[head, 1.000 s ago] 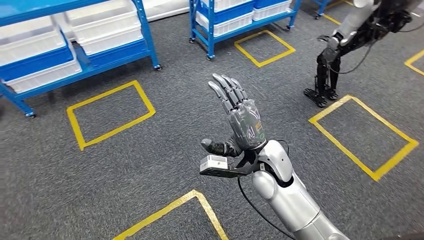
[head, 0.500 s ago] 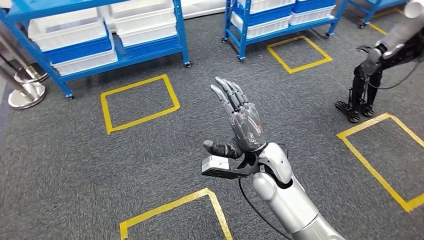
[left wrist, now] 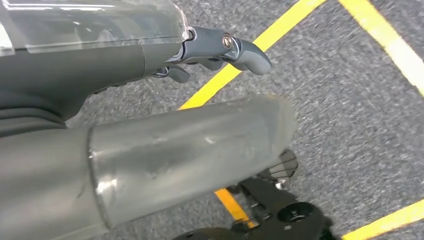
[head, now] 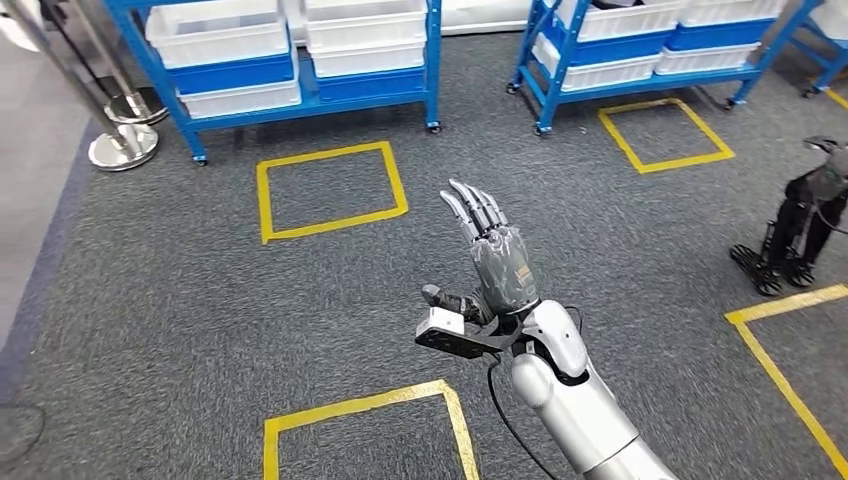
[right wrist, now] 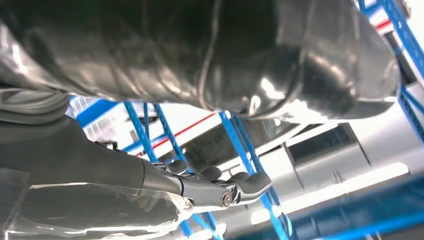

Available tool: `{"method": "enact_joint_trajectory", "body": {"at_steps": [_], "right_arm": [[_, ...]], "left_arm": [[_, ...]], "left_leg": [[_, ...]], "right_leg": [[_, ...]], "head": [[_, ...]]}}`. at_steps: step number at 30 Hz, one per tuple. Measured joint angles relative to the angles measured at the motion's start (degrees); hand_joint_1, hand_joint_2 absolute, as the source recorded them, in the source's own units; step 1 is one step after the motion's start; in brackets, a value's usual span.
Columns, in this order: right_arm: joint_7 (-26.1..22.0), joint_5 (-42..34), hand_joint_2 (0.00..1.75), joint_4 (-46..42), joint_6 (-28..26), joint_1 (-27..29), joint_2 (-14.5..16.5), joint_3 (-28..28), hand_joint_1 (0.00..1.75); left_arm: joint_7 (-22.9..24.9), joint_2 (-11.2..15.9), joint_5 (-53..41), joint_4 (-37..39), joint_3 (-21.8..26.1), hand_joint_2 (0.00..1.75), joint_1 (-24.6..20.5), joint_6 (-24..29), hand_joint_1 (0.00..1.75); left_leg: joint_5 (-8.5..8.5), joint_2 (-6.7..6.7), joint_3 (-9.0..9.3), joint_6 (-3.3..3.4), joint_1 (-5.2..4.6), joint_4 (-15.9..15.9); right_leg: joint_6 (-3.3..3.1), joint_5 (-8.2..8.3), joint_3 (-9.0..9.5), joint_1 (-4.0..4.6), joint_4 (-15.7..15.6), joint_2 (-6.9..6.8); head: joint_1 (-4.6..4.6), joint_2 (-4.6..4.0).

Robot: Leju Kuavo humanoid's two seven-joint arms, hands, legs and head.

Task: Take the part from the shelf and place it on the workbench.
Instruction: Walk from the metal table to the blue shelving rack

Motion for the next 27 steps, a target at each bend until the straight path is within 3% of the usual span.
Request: {"method": "enact_joint_trajectory", "body": {"at_steps": [2, 3, 5, 6, 8, 10, 12, 13, 14, 16, 18, 20, 23, 25, 27], "right_arm": [[0.49, 1.08, 0.0, 2.34, 0.49, -0.14, 0.03, -0.35, 0.0], [0.73, 1.71, 0.0, 3.97, 0.68, -0.16, 0.05, -0.43, 0.0], [0.96, 2.68, 0.0, 7.68, 0.91, -0.11, 0.18, -0.47, 0.0], [0.99, 3.08, 0.0, 9.57, 0.91, -0.09, 0.36, -0.47, 0.0], [1.26, 3.84, 0.0, 12.8, 1.23, -0.1, 0.88, -0.47, 0.0], [2.44, 5.04, 0.0, 16.59, 2.61, -0.03, 1.22, -0.47, 0.0], [4.7, 6.79, 0.0, 22.07, 5.43, 0.1, 1.42, -0.45, 0.0], [5.97, 7.46, 0.0, 25.4, 7.43, 0.13, 1.62, -0.41, 0.0], [7.19, 7.64, 0.0, 29.1, 10.01, 0.17, 1.9, -0.38, 0.0], [8.68, 5.1, 0.0, 36.44, 16.1, 0.56, 2.63, -0.67, 0.0], [9.67, -0.88, 0.87, 42.81, 21.34, 1.64, 3.32, -2.34, 0.0], [12.24, -7.05, 1.75, 47.85, 23.65, 3.3, 3.92, -5.47, 0.0], [16.17, -12.78, 1.75, 53.07, 23.34, 6.37, 4.17, -11.04, 0.0], [17.02, -14.66, 1.75, 55.78, 22.63, 8.67, 3.84, -14.17, 0.0], [17.31, -15.98, 1.75, 57.82, 22.07, 11.22, 3.54, -16.89, 0.0]], "left_arm": [[-0.05, -0.23, -0.15, 0.0, 0.02, 0.0, -0.09, -0.16, 0.0], [-0.06, -0.34, -0.18, 0.0, 0.04, 0.0, -0.14, -0.21, 0.0], [0.04, -0.56, -0.22, 0.02, 0.16, 0.0, -0.06, -0.23, 0.0], [0.13, -0.66, -0.27, 0.04, 0.24, 0.0, 0.11, -0.23, 0.0], [0.32, -0.78, -0.39, 0.1, 0.32, 0.0, 0.34, -0.22, 0.0], [0.47, -0.85, -0.49, 0.16, 0.35, 0.0, 0.17, -0.21, 0.0], [0.74, -0.92, -0.63, 0.22, 0.39, 0.0, 0.02, -0.23, 0.0], [0.98, -0.97, -0.7, 0.25, 0.4, 0.0, 0.11, -0.25, 0.0], [1.29, -1.01, -0.75, 0.27, 0.43, 0.0, 0.22, -0.26, 0.0], [2.08, -1.05, -0.58, 0.28, 0.67, 0.0, 0.33, -0.26, 0.0], [3.04, -1.14, -0.17, 0.29, 1.31, 0.87, 0.26, -0.09, 0.0], [3.87, -1.28, 0.17, 0.31, 2.04, 1.75, 0.33, 0.16, 0.0], [4.36, -1.75, 0.58, 0.34, 2.94, 1.75, 0.55, 0.45, 0.0], [4.26, -2.1, 0.77, 0.37, 3.43, 1.75, 0.57, 0.67, 0.0], [4.03, -2.33, 0.91, 0.42, 3.9, 1.75, 0.72, 0.89, 0.0]], "left_leg": [[-0.02, -1.39, -0.23, -0.37, -0.08, 0.25], [0.05, -2.02, -0.41, -0.68, -0.03, 0.28], [0.32, -3.38, -0.75, -1.46, 0.11, 0.1], [0.27, -3.3, -0.88, -1.76, 0.18, 0.22], [-1.24, -0.9, -1.95, -2.2, 0.04, 2.54], [-4.65, 2.26, -4.91, -2.52, -0.01, 9.03], [-6.76, 3.3, -7.67, -2.82, 0.11, 14.74], [-6.37, 3.52, -7.71, -2.89, 0.14, 14.94], [-5.04, 3.69, -6.59, -2.89, 0.16, 12.97], [-1.9, 4.08, -2.29, -2.58, 0.08, 5.42], [-0.68, 4.36, 0.5, -1.99, -0.22, 0.42], [-0.82, 4.3, 0.83, -1.39, -0.52, -0.29], [-0.62, 4.11, 1.69, -0.35, -0.17, -1.21], [-0.66, 4.03, 1.98, 0.2, -0.09, -1.43], [-0.8, 3.74, 2.0, 0.47, -0.14, -1.36]], "right_leg": [[-0.28, 2.7, 2.97, -0.19, -6.76, 2.42], [-0.37, 3.0, 3.69, -0.2, -8.44, 3.19], [-0.64, 2.88, 4.03, -0.11, -9.13, 2.54], [-0.94, 3.02, 4.23, -0.14, -9.41, 1.85], [-1.62, 3.32, 4.67, -0.28, -10.05, 0.51], [-2.02, 3.32, 4.86, -0.06, -10.31, -1.05], [-2.19, 3.16, 4.88, 0.13, -10.29, -2.76], [-2.19, 3.06, 4.9, 0.17, -10.27, -3.38], [-2.1, 2.95, 4.94, 0.19, -10.24, -3.89], [-1.73, 2.69, 5.05, 0.26, -10.12, -4.66], [-1.24, 2.49, 5.07, 0.41, -10.02, -5.2], [-0.71, 2.44, 5.25, 0.41, -10.12, -5.43], [0.2, 0.79, 4.84, 0.18, -8.19, -3.78], [0.55, -2.55, 1.87, 0.06, -1.99, -1.93], [0.73, -4.83, -1.66, 0.03, 4.51, -1.36]], "head": [[-0.01, 0.0], [-0.01, 0.0], [-0.01, 0.0], [0.0, 0.0], [-0.04, 0.0], [-0.07, 0.0], [-0.06, 0.0], [-0.05, 0.0], [-0.05, 0.0], [-0.06, 0.0], [-0.05, 0.0], [-0.04, 0.0], [-0.03, 0.0], [-0.01, 0.0], [0.0, 0.0]]}}
